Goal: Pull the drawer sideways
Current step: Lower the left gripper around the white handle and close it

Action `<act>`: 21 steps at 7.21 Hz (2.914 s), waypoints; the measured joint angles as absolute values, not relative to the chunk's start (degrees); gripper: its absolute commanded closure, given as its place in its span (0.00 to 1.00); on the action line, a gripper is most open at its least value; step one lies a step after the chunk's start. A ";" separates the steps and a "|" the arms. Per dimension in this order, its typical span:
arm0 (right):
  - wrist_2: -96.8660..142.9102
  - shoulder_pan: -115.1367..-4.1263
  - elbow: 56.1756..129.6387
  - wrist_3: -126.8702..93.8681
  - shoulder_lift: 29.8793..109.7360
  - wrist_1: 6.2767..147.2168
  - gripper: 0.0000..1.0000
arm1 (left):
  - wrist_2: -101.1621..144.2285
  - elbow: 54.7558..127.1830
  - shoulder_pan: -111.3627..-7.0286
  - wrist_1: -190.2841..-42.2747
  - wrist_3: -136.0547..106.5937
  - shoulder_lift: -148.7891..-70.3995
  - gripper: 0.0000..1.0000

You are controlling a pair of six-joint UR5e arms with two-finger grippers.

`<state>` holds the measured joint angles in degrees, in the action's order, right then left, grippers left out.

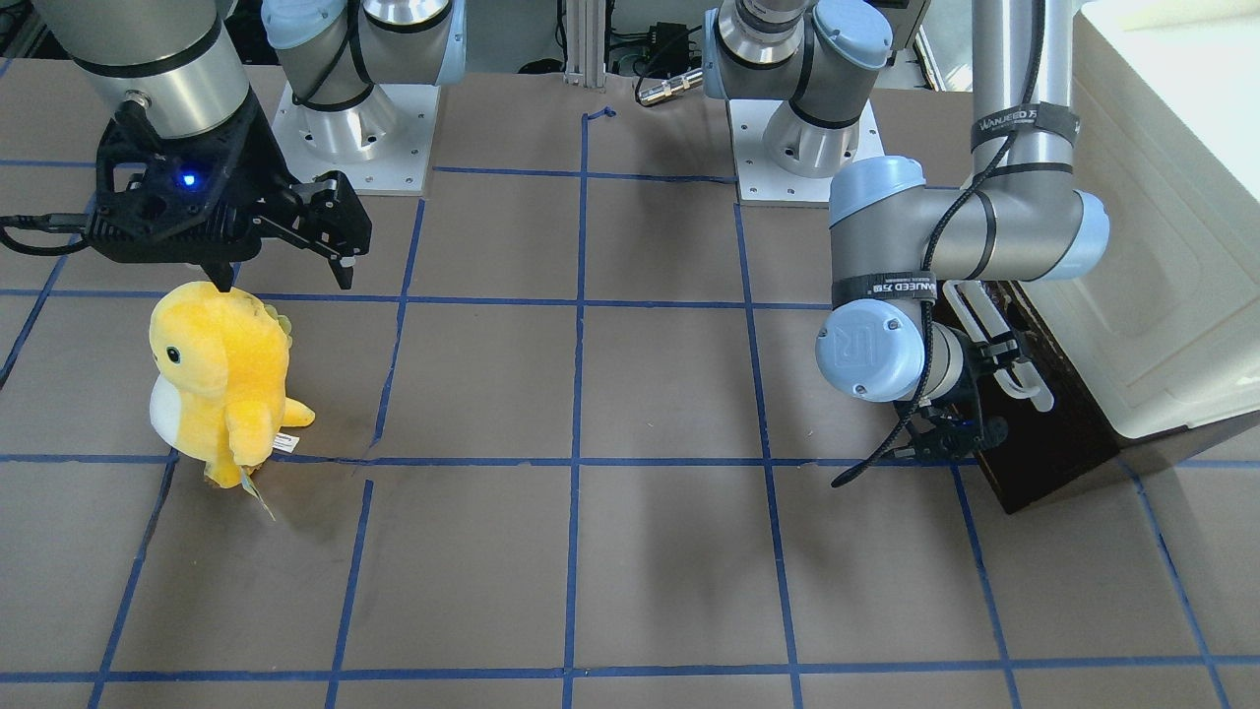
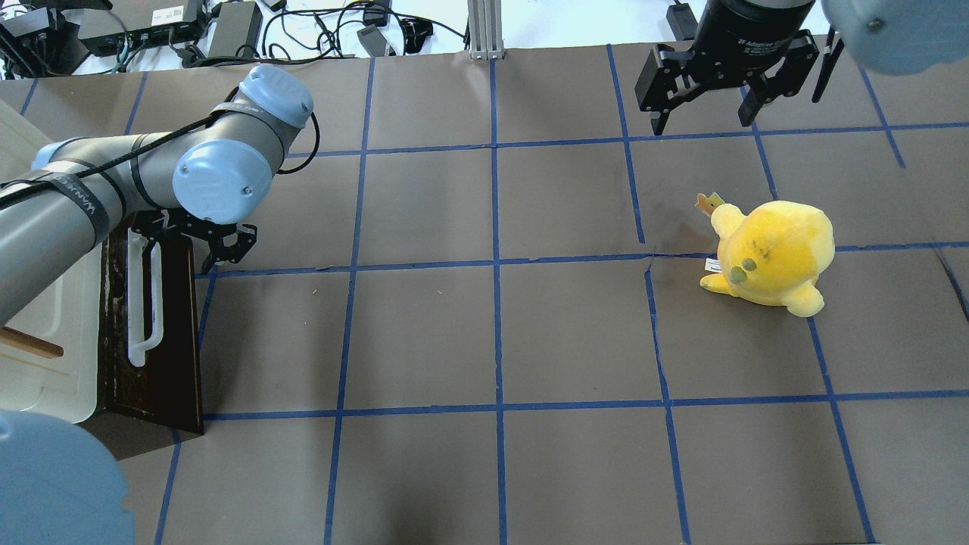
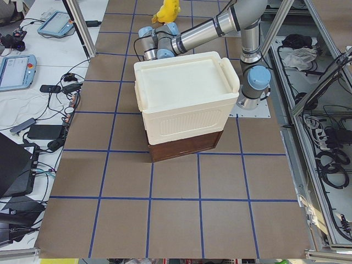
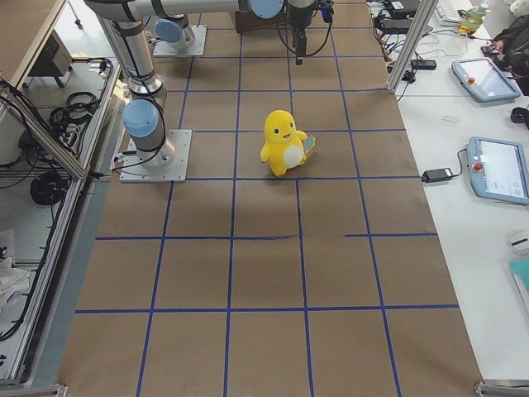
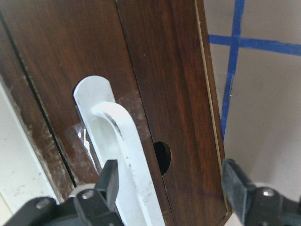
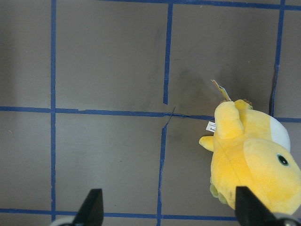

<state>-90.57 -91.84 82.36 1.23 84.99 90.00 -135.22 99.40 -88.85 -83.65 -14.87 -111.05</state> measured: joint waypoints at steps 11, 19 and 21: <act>-90.57 -91.84 82.35 1.24 84.99 90.00 0.00 | -136.00 101.06 -88.19 -85.10 -21.81 -110.67 0.43; -90.57 -91.85 82.35 1.25 84.99 90.00 0.00 | -136.14 101.78 -87.71 -85.33 -21.40 -109.57 0.63; -90.55 -91.84 82.35 1.25 84.99 90.00 0.00 | -136.13 101.73 -87.68 -85.49 -21.26 -109.16 0.80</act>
